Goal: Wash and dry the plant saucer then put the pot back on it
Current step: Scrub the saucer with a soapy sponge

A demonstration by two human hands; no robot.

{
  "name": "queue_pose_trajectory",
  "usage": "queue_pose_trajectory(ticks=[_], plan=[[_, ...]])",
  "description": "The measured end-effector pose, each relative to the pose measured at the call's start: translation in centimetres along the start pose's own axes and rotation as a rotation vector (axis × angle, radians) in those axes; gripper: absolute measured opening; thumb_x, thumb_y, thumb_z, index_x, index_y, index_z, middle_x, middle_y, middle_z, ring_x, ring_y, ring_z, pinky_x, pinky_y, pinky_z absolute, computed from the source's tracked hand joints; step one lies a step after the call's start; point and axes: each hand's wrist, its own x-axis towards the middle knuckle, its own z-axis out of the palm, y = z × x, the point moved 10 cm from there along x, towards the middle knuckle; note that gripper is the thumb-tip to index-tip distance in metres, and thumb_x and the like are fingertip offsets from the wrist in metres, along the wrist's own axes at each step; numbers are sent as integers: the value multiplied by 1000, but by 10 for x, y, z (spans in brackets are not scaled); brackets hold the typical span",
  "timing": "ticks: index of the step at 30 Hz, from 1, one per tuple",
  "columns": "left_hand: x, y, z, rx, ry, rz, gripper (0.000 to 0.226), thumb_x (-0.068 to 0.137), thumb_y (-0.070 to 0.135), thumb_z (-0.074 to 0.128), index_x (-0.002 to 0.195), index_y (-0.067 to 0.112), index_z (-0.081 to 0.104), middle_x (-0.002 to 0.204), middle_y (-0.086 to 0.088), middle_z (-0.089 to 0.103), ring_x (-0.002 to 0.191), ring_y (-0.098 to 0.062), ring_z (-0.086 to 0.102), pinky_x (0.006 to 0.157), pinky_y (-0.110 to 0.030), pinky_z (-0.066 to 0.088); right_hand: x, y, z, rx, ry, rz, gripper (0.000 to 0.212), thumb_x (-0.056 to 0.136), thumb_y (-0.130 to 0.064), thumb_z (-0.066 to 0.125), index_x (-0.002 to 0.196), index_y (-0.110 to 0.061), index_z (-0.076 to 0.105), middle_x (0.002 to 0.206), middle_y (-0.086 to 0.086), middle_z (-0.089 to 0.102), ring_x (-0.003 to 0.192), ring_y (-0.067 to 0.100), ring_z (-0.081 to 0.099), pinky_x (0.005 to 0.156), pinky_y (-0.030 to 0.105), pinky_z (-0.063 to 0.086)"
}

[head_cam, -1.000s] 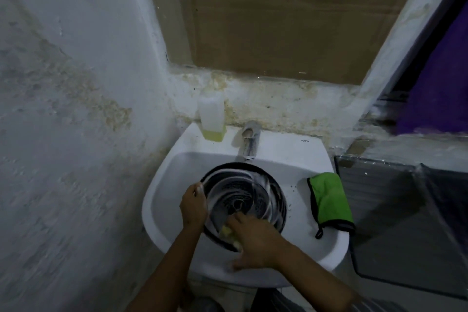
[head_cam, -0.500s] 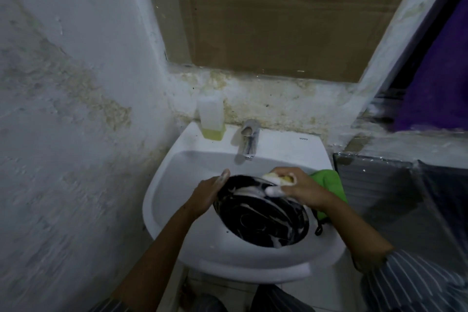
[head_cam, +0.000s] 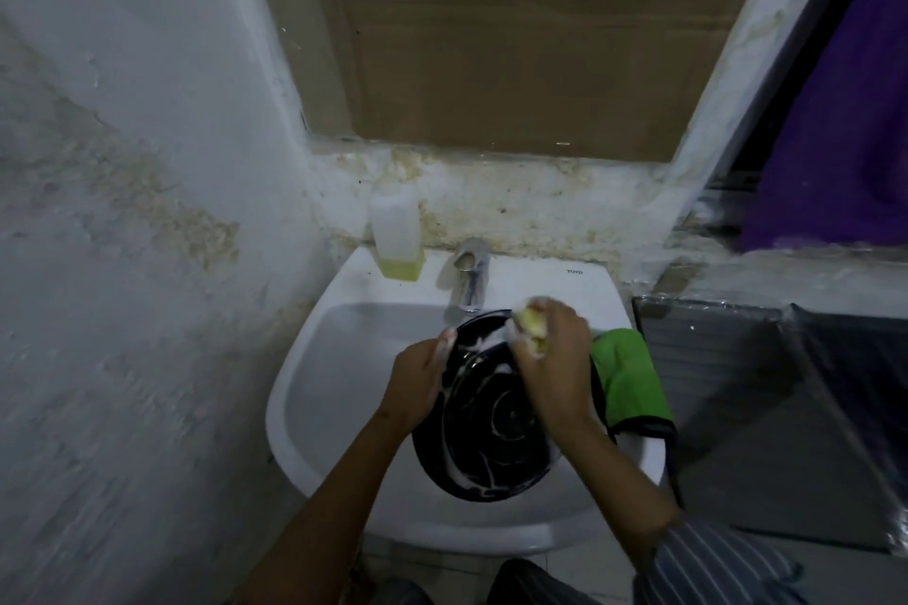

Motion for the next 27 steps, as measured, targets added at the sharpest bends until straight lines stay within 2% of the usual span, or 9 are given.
queue_pose_trajectory(ticks=[2,5,8,11,14,17,19,24,27], plan=[[-1,5,6,-6,-9,-2,33,96,18,48,64,20,54,65,3,61,61,-6,53,57,-16,37,-24,-33,33,-7,-205,-82,26,90,-15,58,114,-4,57,110,12,60,105,25,53,82,16,29],[-6,14,5,-161,-30,3,23,85,11,52,98,-2,66,85,-1,65,73,-4,57,68,-10,47,-48,-79,38,-211,-137,-389,30,86,-36,52,108,-17,61,98,3,63,88,21,51,76,27,35],[-9,18,-4,-145,11,25,33,96,26,47,75,7,64,70,-11,65,63,-11,53,63,-24,42,-17,-59,22,-214,-67,-259,37,89,-41,46,102,-11,64,98,9,66,92,29,58,81,37,44],[-12,16,-12,-227,68,-48,49,94,40,47,50,23,32,42,7,39,45,-7,37,51,-25,30,12,-16,12,-146,-81,32,37,94,-35,50,116,-7,60,112,11,62,105,29,55,82,33,43],[-16,15,-14,-243,67,-44,54,94,40,46,43,28,34,39,7,39,43,-6,38,51,-24,30,8,-31,9,-305,-42,-107,26,84,-20,67,106,-7,64,100,14,63,90,34,58,66,33,46],[-20,9,-12,-341,63,-93,48,93,46,44,51,25,55,52,6,60,52,-8,56,53,-25,43,-7,-60,10,-427,37,-227,33,80,-30,65,105,-9,66,98,14,63,84,34,61,65,35,49],[-24,-1,-8,-427,72,-177,43,95,46,42,79,21,73,78,1,74,73,-10,70,63,-23,54,-24,-73,22,-374,-35,-241,51,86,-46,45,124,-15,57,110,11,62,98,30,57,77,39,49],[-33,-24,-10,-637,123,-380,50,93,49,45,82,8,72,77,-10,73,76,-25,70,69,-33,54,-79,-86,38,-292,-144,-643,33,93,-35,44,121,-20,53,107,5,60,97,22,52,76,34,41],[-40,-28,-5,-740,104,-419,45,93,45,46,91,10,73,93,-12,75,89,-27,71,78,-35,55,-37,-50,26,-365,-86,-491,28,87,-23,58,111,-11,62,102,9,61,94,29,59,80,36,46]])
